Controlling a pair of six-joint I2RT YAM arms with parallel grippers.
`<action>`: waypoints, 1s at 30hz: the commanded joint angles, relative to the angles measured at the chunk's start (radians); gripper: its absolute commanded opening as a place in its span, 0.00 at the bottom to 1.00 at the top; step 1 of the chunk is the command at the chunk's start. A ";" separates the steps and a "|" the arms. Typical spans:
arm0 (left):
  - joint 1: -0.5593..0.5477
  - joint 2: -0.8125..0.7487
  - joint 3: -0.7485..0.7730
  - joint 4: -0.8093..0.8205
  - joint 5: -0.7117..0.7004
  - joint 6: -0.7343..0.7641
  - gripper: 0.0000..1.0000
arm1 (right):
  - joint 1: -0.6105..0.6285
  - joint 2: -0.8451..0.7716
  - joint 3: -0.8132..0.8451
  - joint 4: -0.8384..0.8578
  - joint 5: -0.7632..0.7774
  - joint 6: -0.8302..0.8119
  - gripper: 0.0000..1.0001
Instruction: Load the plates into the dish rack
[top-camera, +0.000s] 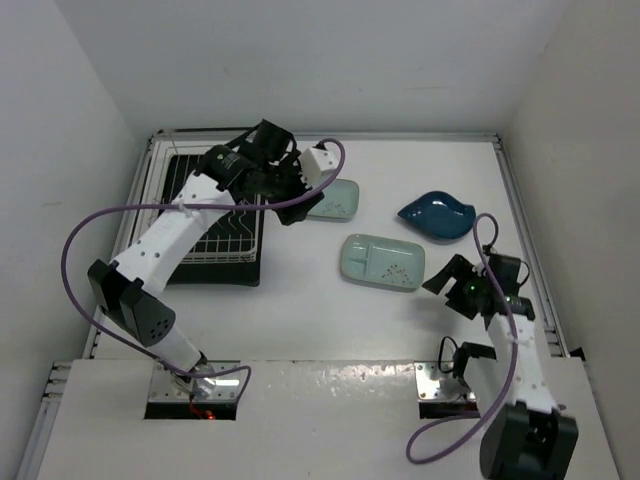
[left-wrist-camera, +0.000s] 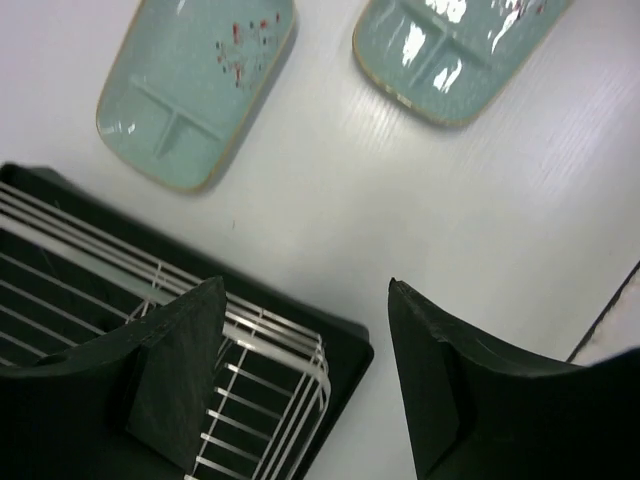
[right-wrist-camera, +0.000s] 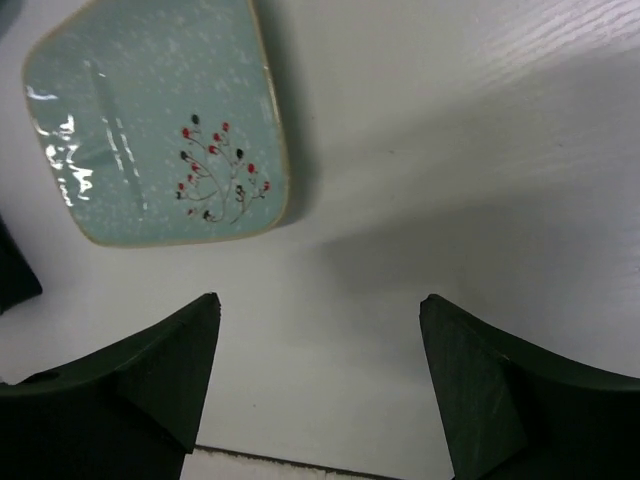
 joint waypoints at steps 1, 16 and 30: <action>-0.015 -0.025 -0.027 0.139 0.047 -0.038 0.70 | 0.008 0.193 0.067 0.142 -0.035 -0.027 0.79; 0.003 -0.025 -0.120 0.167 0.035 -0.047 0.71 | 0.091 0.846 0.246 0.485 -0.030 0.019 0.57; -0.006 -0.045 -0.176 0.167 0.122 -0.038 0.76 | 0.107 0.776 0.274 0.473 -0.227 -0.140 0.00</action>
